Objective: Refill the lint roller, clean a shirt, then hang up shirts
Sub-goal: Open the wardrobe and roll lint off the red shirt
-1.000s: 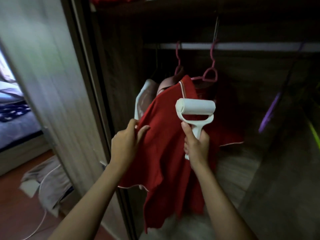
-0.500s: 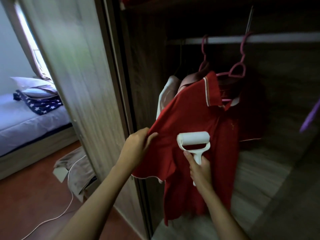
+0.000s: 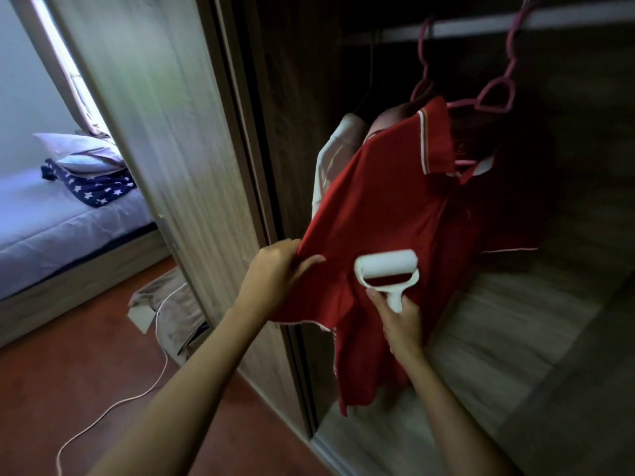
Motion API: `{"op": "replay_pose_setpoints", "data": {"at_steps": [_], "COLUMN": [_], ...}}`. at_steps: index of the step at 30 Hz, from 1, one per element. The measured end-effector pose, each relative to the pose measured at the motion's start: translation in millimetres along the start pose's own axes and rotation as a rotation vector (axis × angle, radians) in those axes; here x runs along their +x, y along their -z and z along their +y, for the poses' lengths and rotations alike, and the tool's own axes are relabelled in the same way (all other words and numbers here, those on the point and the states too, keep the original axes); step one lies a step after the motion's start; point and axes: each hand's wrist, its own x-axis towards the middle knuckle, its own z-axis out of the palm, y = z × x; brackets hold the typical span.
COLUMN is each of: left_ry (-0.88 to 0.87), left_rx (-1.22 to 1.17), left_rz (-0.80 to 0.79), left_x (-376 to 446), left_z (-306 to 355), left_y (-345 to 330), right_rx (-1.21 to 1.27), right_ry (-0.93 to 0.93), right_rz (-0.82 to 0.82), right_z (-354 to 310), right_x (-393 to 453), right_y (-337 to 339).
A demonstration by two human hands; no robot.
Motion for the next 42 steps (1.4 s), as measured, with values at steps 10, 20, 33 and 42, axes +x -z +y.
{"op": "replay_pose_setpoints", "data": {"at_steps": [10,20,33,42], "left_ry": [-0.132,-0.082,-0.346,-0.246], "left_rx": [0.111,0.108,0.545,0.621], "left_rz": [-0.056,-0.026,-0.061,-0.124], "left_x": [-6.5,-10.5,-10.3,-1.6], "left_z": [14.1,-2.3,-10.1,-9.0], "left_y": [-4.1,-17.8,-21.6,-19.8], "right_rx": [0.119,-0.136,-0.096,-0.357], "right_ry": [0.108,-0.241,0.002,-0.117], "right_rz": [0.080,-0.041,-0.066,-0.091], "right_z": [-36.0,79.5,73.1,126.0], "right_x": [19.4,6.4,10.4,-8.9], "right_y": [8.5,7.5,-12.8,-8.2]}}
